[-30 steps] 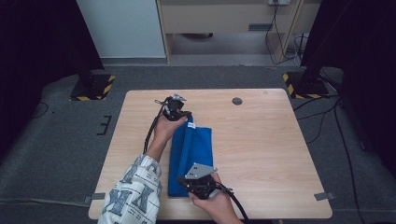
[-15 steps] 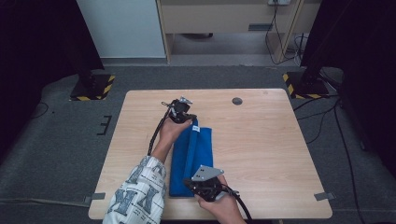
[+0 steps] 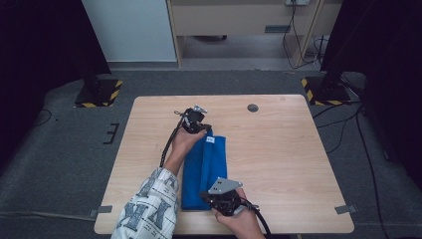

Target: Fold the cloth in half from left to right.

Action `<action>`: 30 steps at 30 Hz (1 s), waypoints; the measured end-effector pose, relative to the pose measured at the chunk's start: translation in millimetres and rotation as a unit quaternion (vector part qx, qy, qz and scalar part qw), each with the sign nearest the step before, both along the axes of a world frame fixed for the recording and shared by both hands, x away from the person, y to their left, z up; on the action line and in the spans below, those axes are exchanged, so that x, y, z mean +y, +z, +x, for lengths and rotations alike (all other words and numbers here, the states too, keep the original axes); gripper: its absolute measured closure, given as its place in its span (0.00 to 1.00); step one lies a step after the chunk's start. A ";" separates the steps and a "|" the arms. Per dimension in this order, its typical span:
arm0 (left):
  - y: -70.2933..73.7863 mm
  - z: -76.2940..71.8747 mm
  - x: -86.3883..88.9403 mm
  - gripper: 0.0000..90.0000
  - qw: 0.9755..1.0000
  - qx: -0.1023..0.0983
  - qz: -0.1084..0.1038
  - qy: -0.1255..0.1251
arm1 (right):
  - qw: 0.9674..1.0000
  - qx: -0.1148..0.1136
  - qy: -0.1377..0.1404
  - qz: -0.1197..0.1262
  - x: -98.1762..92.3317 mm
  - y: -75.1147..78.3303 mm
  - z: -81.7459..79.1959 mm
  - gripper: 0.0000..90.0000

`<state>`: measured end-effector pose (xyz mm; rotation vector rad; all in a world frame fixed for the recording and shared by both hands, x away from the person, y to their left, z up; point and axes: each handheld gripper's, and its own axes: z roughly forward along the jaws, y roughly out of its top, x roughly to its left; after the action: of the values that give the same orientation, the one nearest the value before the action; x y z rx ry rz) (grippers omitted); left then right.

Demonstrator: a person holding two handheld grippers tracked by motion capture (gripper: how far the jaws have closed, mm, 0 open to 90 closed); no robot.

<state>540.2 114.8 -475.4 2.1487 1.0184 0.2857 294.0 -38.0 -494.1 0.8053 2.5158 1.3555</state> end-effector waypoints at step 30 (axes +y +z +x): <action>-9.3 -4.1 -11.9 0.99 1.000 0.010 -0.005 -0.014 | 1.000 0.009 -0.003 -0.022 -9.8 -6.1 -6.7 0.97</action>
<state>536.1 103.0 -484.6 2.1582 0.9986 0.2464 287.3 -47.8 -500.2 0.8199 2.5454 1.2930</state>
